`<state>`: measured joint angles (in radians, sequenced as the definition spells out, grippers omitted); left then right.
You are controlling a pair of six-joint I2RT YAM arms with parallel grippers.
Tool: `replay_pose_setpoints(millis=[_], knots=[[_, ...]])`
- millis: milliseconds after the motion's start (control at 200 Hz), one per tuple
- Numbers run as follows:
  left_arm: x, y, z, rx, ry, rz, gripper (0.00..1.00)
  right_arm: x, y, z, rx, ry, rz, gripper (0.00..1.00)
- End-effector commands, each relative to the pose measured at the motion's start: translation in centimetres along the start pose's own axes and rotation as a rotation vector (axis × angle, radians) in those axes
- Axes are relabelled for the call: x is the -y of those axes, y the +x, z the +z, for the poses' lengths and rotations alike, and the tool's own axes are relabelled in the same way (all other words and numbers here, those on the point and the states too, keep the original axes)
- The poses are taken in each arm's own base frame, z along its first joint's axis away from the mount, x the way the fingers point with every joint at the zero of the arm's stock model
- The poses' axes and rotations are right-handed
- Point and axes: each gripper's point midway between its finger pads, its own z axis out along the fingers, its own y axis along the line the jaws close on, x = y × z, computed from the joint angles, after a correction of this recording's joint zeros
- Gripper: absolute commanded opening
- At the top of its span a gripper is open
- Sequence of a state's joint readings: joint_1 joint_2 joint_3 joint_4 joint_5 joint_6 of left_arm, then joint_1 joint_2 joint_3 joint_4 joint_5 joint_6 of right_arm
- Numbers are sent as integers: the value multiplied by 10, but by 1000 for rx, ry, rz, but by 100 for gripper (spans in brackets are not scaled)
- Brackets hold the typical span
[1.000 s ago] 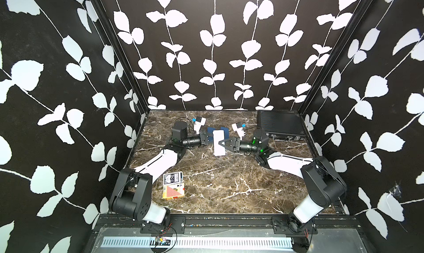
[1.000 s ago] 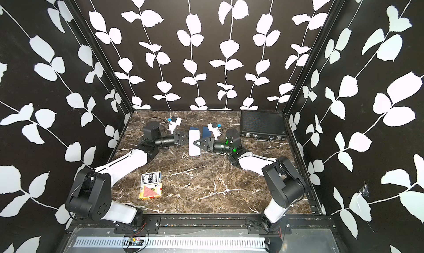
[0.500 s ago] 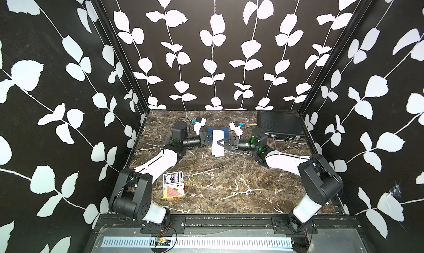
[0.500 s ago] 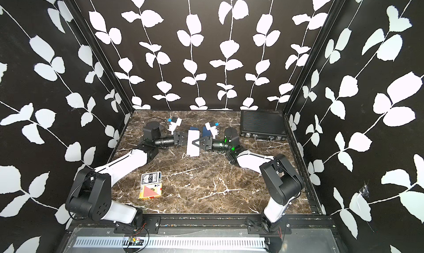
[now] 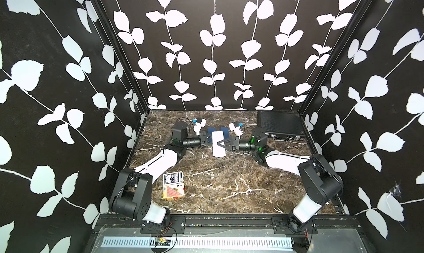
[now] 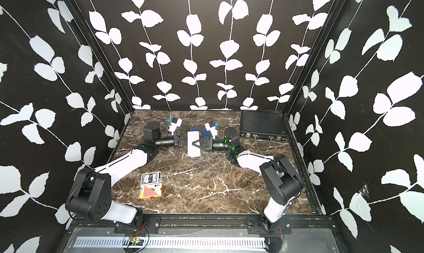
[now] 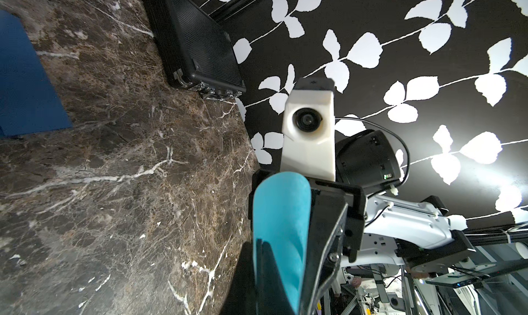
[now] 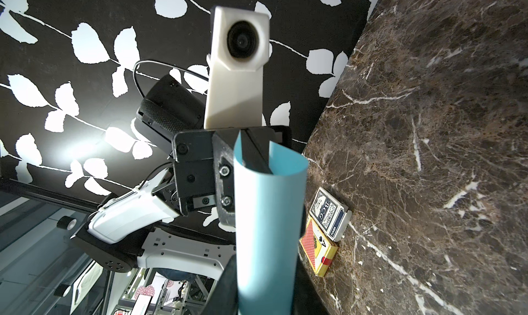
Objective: Fold the square paper along the opposite sides
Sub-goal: Fold the paper.
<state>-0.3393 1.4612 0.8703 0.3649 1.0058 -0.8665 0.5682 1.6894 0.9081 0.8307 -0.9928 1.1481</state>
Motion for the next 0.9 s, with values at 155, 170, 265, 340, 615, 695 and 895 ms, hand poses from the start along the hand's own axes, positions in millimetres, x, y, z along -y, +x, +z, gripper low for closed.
replay_pose_setpoints(millis=[155,170,265,340,615,695,895], knots=[[15,-4,-6,11,21,56,0,-13,-7,-2,-5,-36,-50,27],[15,-4,-6,10,22,57,0,-13,-7,-2,-6,-37,-50,28],[15,-4,-6,12,22,58,0,-12,-6,-2,-10,-36,-47,30],[15,-4,-6,12,20,57,0,-12,-6,-3,-11,-35,-44,31],[16,-5,-6,14,19,59,0,-10,-4,-8,-12,-33,-41,28],[16,-5,-6,13,18,60,0,-11,-4,-8,-17,-35,-42,28],[17,-6,-6,18,17,58,0,-13,-5,-8,-26,-43,-48,23]])
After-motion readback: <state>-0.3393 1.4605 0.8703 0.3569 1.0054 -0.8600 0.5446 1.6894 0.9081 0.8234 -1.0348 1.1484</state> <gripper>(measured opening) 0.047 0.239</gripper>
